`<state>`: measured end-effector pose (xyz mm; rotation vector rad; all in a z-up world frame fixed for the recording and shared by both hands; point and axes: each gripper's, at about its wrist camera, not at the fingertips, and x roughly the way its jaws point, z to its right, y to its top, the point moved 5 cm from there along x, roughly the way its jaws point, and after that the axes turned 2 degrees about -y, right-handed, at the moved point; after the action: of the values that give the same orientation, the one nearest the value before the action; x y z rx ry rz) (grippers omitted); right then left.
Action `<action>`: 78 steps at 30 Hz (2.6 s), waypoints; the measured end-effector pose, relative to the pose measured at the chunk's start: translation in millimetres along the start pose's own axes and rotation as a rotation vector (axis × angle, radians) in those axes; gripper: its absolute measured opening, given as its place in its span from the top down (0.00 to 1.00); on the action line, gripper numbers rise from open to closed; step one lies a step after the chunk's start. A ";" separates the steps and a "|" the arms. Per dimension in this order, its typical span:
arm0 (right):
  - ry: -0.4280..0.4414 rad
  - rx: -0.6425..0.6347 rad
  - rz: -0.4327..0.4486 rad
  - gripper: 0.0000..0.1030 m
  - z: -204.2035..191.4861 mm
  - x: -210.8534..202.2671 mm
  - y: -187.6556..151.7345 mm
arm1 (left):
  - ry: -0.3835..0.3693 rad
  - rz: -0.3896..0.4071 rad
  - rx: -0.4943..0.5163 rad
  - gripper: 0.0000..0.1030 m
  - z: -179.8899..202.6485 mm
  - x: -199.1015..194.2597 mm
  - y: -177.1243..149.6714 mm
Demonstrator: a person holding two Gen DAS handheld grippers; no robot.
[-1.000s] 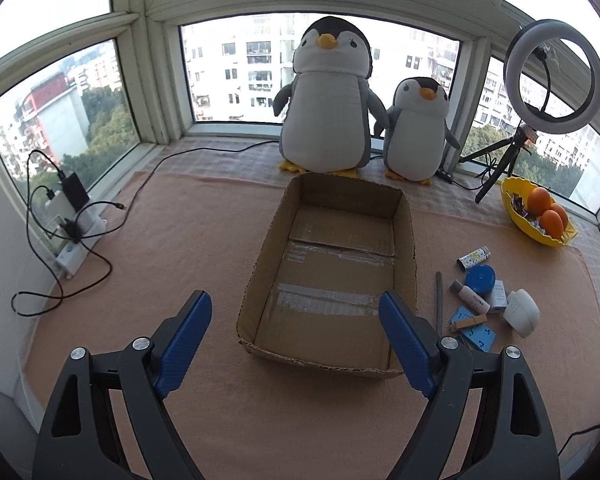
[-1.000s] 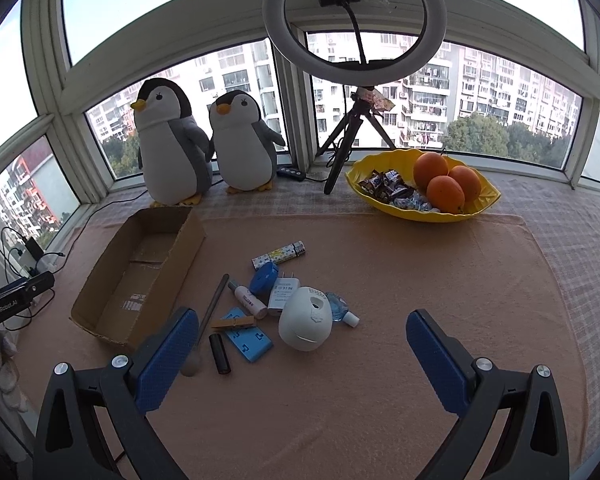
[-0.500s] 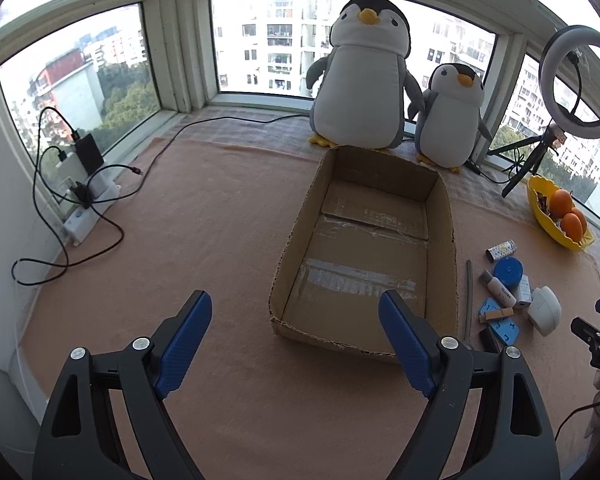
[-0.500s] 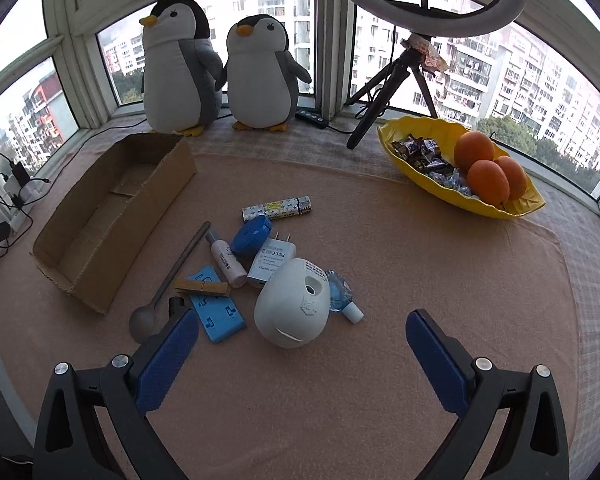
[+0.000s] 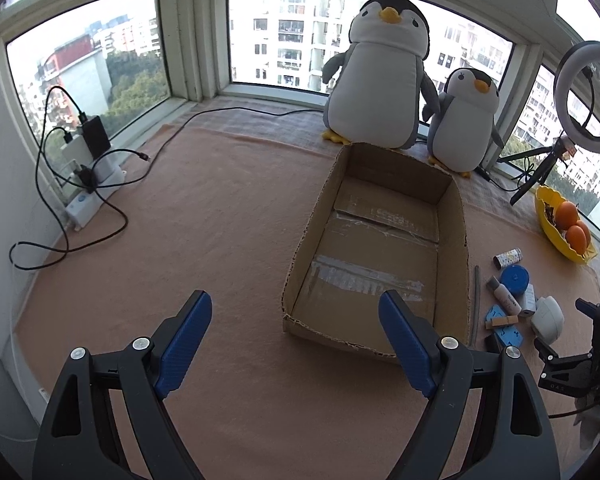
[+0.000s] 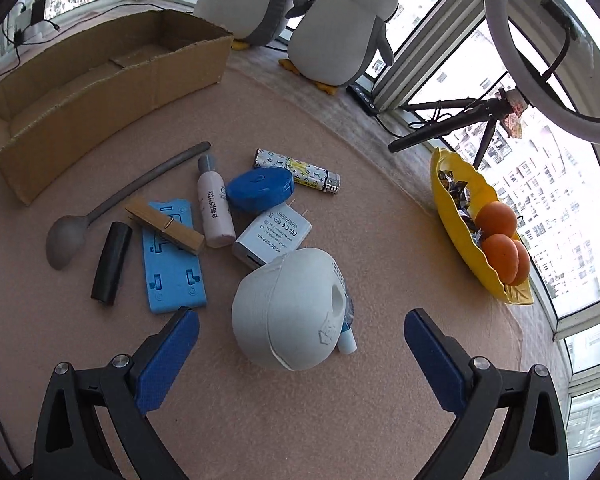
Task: Organize rigid objects
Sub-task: 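Reach the right gripper to the white round device and grasp it, then carry the white device with the right gripper into the box and release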
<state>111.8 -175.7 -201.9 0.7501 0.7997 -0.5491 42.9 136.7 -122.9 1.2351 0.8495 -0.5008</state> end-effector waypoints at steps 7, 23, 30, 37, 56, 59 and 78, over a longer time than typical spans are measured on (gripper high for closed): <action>0.024 0.050 -0.007 0.38 18.4 7.4 1.6 | -0.005 -0.006 0.006 0.17 2.4 3.4 -0.1; 0.247 0.275 -0.082 0.62 50.5 30.8 -12.5 | -0.021 -0.018 0.031 0.17 13.2 9.9 1.2; 0.289 0.355 -0.061 0.67 58.2 25.2 -19.5 | -0.018 -0.022 0.028 0.17 12.9 11.0 0.2; 0.307 0.403 -0.048 0.69 62.1 13.5 -26.6 | -0.019 -0.021 0.037 0.17 14.1 11.4 0.2; 0.440 0.313 0.202 0.69 8.6 -79.9 85.1 | 0.000 -0.012 -0.006 0.17 -9.6 11.8 -1.3; 0.458 0.268 0.225 0.69 -14.5 -86.0 105.8 | 0.004 -0.013 -0.009 0.17 -15.6 13.1 -1.0; 0.491 0.203 0.200 0.69 -84.8 -78.6 155.2 | -0.029 -0.091 0.028 0.55 -14.8 88.4 17.8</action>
<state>135.5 -2.0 -120.0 1.1638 1.1153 -0.2668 105.4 165.3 -183.1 1.2162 0.8793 -0.6046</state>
